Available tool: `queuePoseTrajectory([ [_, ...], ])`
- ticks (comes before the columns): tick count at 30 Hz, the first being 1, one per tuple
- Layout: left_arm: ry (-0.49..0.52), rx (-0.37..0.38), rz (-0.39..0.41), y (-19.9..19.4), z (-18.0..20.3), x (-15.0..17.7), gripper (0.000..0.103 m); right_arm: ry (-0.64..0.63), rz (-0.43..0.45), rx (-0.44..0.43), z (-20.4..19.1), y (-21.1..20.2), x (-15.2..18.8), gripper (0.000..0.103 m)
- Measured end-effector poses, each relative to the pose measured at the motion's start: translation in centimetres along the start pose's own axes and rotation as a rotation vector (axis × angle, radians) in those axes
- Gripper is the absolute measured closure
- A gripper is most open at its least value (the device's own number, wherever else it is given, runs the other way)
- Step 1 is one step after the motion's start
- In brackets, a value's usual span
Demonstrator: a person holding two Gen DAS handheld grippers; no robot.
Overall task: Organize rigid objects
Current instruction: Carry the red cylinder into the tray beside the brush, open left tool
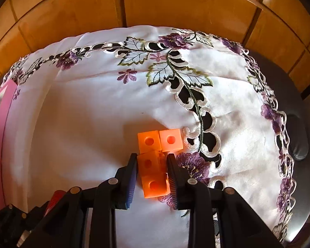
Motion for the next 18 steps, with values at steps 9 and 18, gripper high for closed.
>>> queuePoseTrajectory([
  [9,-0.03,-0.024,0.035,-3.5,0.0,-0.4,0.077,-0.043,0.024,0.028,-0.4,-0.2,0.3,0.076],
  [18,-0.052,-0.078,0.109,-8.3,-0.9,-0.5,0.077,-0.091,0.045,0.064,-0.9,-0.2,0.5,0.076],
])
Point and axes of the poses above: each gripper's, at about its wrist camera, not at the fingertips, and y roughly the way its jaws point, z to its right, x to its underside, the point moved 2 cm from there along y, roughly the way its jaws point, and after that the axes turned 5 degrees about -z, right-handed, at the moved point
